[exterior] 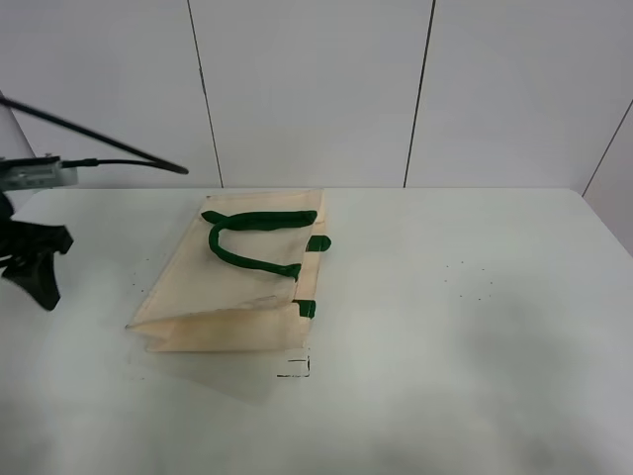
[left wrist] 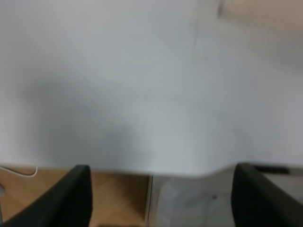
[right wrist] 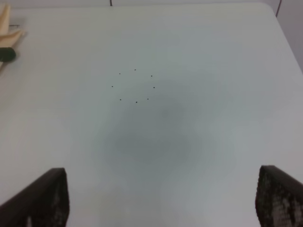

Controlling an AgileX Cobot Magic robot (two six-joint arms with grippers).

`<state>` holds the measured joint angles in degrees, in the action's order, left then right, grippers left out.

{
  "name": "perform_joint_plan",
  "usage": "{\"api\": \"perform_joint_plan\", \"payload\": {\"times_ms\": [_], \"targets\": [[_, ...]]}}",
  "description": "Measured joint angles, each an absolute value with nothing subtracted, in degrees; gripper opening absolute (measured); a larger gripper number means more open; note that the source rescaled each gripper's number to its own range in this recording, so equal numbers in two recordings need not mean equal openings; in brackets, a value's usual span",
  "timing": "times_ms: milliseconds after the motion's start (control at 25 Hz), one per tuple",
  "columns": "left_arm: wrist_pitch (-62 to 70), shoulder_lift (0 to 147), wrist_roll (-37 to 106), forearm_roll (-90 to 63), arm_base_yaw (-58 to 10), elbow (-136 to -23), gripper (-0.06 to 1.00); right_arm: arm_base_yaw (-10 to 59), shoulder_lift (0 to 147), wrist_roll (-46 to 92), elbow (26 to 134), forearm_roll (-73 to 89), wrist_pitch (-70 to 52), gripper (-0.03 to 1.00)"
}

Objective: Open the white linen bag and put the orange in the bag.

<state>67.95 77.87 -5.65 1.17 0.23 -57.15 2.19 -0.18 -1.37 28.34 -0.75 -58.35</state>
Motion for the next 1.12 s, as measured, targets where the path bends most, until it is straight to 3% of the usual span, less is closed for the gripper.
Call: {"api": "perform_joint_plan", "payload": {"times_ms": [400, 840, 1120], "targets": [[60.1, 39.9, -5.2, 3.2, 0.2, -29.9, 0.79, 2.2, -0.2, -1.4, 28.3, -0.7, -58.3, 0.85], [60.6, 5.0, -4.8, 2.8, 0.2, -28.4, 0.79, 2.2, -0.2, -1.4, 28.3, -0.7, -58.3, 0.85], [60.8, -0.3, -4.8, 2.6, 0.2, -28.3, 0.79, 2.2, -0.2, -1.4, 28.3, -0.7, -58.3, 0.85]]}}
